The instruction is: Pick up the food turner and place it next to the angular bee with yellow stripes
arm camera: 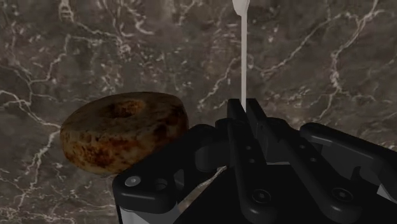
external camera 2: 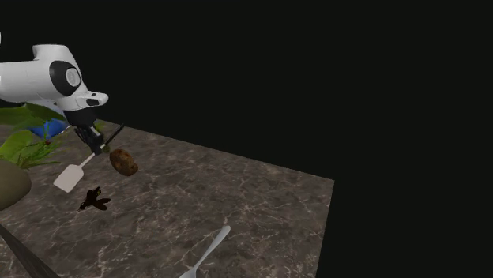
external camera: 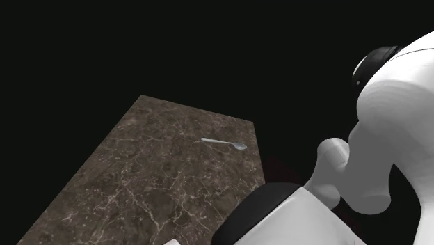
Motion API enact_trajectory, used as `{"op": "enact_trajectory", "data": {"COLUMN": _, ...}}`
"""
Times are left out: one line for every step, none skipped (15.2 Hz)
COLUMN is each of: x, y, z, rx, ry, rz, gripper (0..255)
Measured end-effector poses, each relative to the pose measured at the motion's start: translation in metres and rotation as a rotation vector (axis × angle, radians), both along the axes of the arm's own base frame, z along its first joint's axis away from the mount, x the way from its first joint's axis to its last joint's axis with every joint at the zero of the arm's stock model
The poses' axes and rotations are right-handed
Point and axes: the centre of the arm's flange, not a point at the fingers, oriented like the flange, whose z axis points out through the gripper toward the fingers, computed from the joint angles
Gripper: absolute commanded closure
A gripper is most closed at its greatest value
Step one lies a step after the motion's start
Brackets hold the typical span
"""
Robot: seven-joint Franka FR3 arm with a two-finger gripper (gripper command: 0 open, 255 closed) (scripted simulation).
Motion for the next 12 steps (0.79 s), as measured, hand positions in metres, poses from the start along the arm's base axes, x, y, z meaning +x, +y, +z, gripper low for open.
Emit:
{"op": "enact_trajectory", "data": {"x": 0.001, "y": 0.0, "z": -0.005, "rx": 0.001, "ry": 0.0, "rz": 0.0, "gripper": 255}}
{"op": "enact_trajectory", "data": {"x": 0.001, "y": 0.001, "z": -0.009, "rx": 0.001, "ry": 0.0, "rz": 0.0, "gripper": 255}}
{"op": "enact_trajectory", "data": {"x": 0.001, "y": 0.0, "z": -0.015, "rx": 0.001, "ry": 0.0, "rz": 0.0, "gripper": 255}}
{"op": "enact_trajectory", "data": {"x": 0.001, "y": 0.0, "z": -0.019, "rx": 0.001, "ry": 0.0, "rz": -0.001, "gripper": 255}}
{"op": "enact_trajectory", "data": {"x": 0.0, "y": 0.001, "z": -0.026, "rx": 0.0, "ry": 0.0, "rz": 0.0, "gripper": 255}}
{"op": "enact_trajectory", "data": {"x": 0.0, "y": 0.001, "z": -0.031, "rx": -0.001, "ry": 0.0, "rz": 0.0, "gripper": 255}}
{"op": "enact_trajectory", "data": {"x": 0.0, "y": 0.001, "z": -0.036, "rx": -0.001, "ry": 0.0, "rz": 0.0, "gripper": 255}}
{"op": "enact_trajectory", "data": {"x": 0.0, "y": 0.001, "z": -0.041, "rx": -0.001, "ry": 0.0, "rz": 0.0, "gripper": 255}}
{"op": "enact_trajectory", "data": {"x": 0.0, "y": 0.0, "z": -0.047, "rx": -0.001, "ry": 0.0, "rz": 0.0, "gripper": 255}}
{"op": "enact_trajectory", "data": {"x": 0.001, "y": 0.0, "z": -0.053, "rx": -0.001, "ry": 0.0, "rz": 0.0, "gripper": 255}}
{"op": "enact_trajectory", "data": {"x": 0.001, "y": 0.001, "z": -0.056, "rx": 0.001, "ry": -0.001, "rz": -0.001, "gripper": 255}}
{"op": "enact_trajectory", "data": {"x": 0.001, "y": 0.001, "z": -0.056, "rx": 0.003, "ry": -0.002, "rz": -0.001, "gripper": 255}}
